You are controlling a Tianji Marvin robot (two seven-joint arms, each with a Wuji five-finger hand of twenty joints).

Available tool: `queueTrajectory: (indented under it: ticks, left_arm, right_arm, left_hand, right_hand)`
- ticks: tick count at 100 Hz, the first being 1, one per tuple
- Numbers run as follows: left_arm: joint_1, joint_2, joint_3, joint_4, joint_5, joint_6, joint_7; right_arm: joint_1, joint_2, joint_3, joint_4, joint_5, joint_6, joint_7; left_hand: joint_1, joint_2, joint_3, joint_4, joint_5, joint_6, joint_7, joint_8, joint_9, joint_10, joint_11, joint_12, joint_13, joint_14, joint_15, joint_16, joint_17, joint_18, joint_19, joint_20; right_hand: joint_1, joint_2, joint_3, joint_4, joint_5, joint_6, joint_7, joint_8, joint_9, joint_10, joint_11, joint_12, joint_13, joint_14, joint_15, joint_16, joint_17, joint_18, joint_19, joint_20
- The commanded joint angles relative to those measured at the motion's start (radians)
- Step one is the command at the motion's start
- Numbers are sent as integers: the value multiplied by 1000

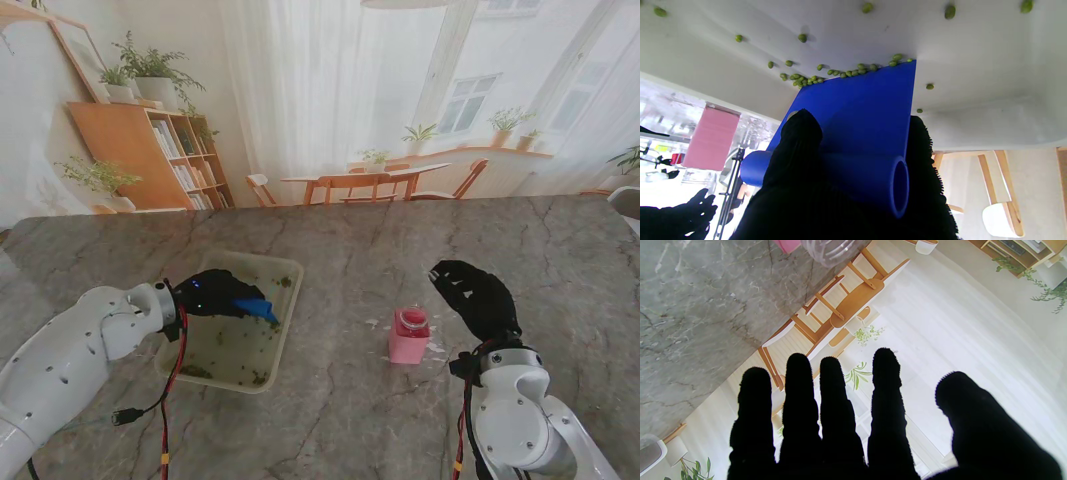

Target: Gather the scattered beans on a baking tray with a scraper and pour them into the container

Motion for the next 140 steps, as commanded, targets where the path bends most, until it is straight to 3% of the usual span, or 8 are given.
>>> queueTrajectory:
  ticks: [1,45,85,106,140]
  left_arm:
    - [28,10,1,-4,5,-9,-10]
    - [151,19,-93,-111,43,-35,-45]
    - [277,23,-192,-234,-30,-19,-179]
    - [319,27,-225,-261,-98,2,-249]
    - [396,27,-283,-316,-109,25,-272]
  right_arm:
    - [-2,-7,-2,1,6,6,9]
    - [-5,-9,2,-1,9,17,0]
    - [-8,-10,5,-3,9,22,-2]
    - [-10,-11,6,-4,9,25,-6]
    - [-14,-11,8,-7,7,28,-8]
  left_hand:
    - [119,122,107,-59,56,-101,42,19,71,-82,23,19,42,-41,-3,-4,2,-29,-12,-22]
    - [119,109,108,-63,73,-104,42,21,92,-79,17,27,60,-34,-6,1,15,-19,-15,-20]
    - [119,72,117,-66,126,-85,27,12,160,-55,39,44,110,-19,56,43,53,5,34,16]
    - [119,53,129,-68,148,-74,16,10,195,-44,45,36,141,-14,99,68,89,11,78,39]
    - [119,44,136,-69,163,-66,6,7,213,-32,47,15,155,-8,115,82,100,20,96,46]
  right_hand:
    - [-19,4,4,14,3,-24,13,7,5,-21,-5,12,14,-23,-7,15,-3,0,-5,19]
    - [-15,5,2,14,8,-23,14,8,8,-22,-4,12,13,-22,-7,16,-4,4,-7,29]
    - [-16,5,2,14,9,-25,14,8,7,-20,-5,12,12,-22,-7,15,-5,8,-9,34]
    - [-14,4,2,14,12,-26,16,9,8,-22,-5,12,12,-23,-7,15,-6,16,-9,37]
    - [-15,5,1,14,12,-26,17,9,6,-23,-5,12,11,-23,-8,15,-9,21,-10,43]
